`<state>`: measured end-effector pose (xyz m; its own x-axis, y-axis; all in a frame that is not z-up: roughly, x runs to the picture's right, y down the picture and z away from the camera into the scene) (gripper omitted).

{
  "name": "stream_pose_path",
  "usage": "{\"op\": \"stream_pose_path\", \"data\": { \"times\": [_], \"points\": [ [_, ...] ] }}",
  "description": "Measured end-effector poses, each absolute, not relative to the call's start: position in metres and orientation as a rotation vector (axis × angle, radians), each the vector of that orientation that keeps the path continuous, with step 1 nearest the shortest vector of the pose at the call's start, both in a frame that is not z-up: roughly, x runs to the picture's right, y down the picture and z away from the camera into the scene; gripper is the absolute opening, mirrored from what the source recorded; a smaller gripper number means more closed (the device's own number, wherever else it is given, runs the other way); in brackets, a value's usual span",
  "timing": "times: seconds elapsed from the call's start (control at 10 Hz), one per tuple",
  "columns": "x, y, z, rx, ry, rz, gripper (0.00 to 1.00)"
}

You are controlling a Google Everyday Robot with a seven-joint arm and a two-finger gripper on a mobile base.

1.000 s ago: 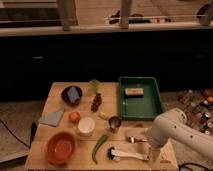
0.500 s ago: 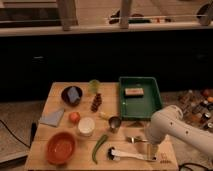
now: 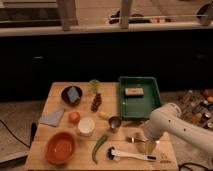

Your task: Place fork in red bowl

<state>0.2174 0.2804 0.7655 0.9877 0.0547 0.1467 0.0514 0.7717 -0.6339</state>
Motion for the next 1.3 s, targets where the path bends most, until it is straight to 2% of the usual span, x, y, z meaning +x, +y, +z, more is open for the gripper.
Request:
{"op": "stream_pose_path", "data": {
  "times": [0.4, 0.5, 1.2, 1.3],
  "points": [
    [0.207, 0.278, 0.777, -0.68, -0.189, 0.013, 0.8],
    [0.205, 0.28, 0.781, -0.679, -0.198, 0.017, 0.75],
    [0.21, 0.291, 0.794, -0.691, -0.215, 0.039, 0.05],
    [0.211, 0.292, 0.793, -0.694, -0.214, 0.04, 0.01]
  ]
}}
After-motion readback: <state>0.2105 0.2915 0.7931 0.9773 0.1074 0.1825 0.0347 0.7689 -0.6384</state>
